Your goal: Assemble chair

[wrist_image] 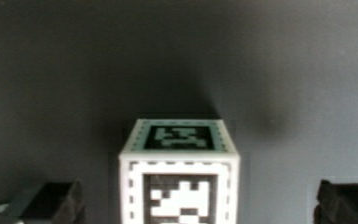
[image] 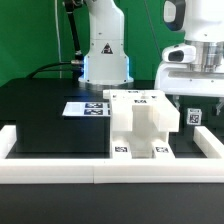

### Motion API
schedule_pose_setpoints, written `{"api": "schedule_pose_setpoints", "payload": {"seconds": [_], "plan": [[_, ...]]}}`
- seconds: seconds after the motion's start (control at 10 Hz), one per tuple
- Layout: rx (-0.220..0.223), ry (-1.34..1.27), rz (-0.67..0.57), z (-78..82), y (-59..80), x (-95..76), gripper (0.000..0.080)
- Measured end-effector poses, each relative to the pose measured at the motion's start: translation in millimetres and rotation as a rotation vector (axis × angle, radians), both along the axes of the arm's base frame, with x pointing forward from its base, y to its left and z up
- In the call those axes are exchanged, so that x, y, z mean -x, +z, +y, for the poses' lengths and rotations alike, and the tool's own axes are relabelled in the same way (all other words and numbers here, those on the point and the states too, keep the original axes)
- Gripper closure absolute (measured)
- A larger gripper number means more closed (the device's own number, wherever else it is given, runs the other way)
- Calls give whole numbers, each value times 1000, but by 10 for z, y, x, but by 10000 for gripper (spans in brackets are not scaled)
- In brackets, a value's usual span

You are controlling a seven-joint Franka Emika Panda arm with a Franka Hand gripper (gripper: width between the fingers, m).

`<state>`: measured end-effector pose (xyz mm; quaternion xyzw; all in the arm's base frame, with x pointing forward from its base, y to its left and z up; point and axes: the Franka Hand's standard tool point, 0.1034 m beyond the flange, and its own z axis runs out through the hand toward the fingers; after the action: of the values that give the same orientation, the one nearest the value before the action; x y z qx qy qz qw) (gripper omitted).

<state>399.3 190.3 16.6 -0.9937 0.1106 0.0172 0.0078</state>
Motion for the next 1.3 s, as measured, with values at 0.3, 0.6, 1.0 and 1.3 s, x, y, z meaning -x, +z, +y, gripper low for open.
{"api": "schedule_pose_setpoints", "payload": {"seconds": [0.3, 0.6, 1.0, 1.3], "plan": [[3, 2, 3, -29, -31, -11, 239], [3, 2, 3, -28, -30, -12, 443], [3, 2, 2, -39, -25, -21, 512], [-19, 45, 6, -245, 330, -161, 512]]}}
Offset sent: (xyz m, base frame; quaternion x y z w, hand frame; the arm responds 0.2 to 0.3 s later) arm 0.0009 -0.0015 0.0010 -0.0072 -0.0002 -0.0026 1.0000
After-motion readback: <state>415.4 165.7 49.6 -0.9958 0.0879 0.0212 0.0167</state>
